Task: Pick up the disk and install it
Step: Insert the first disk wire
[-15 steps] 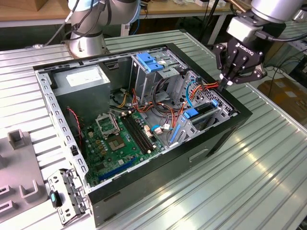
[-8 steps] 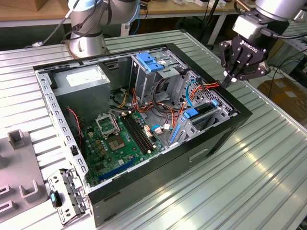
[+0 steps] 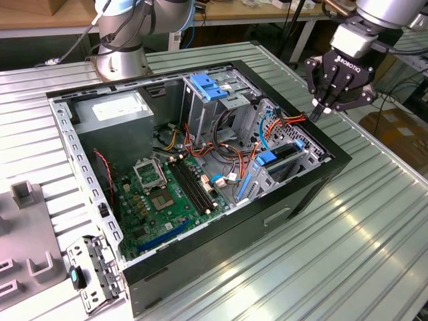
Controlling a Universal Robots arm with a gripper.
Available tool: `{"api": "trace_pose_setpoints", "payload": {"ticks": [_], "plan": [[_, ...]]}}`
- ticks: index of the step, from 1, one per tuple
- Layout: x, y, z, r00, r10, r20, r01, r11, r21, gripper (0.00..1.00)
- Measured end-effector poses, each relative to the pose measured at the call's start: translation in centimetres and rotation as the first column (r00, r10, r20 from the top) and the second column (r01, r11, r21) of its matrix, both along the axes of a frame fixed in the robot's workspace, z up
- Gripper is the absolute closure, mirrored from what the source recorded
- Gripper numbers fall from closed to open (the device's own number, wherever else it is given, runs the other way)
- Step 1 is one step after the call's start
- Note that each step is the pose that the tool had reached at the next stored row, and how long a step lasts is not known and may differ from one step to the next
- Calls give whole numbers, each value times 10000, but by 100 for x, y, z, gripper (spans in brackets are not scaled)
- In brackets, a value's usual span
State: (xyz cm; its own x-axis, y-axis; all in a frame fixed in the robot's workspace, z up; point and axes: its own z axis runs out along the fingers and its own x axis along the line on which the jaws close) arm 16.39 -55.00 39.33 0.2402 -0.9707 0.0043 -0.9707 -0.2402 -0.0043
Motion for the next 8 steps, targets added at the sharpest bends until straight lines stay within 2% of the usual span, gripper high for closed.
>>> {"api": "trace_pose_setpoints", "payload": {"ticks": [3, 4, 8], "plan": [[0, 0, 0, 9981, 621, 0, -621, 9981, -1, 89], [0, 0, 0, 9959, 903, 0, -903, 9959, 0, 89], [0, 0, 0, 9874, 1584, 0, -1584, 9874, 0, 89]]}}
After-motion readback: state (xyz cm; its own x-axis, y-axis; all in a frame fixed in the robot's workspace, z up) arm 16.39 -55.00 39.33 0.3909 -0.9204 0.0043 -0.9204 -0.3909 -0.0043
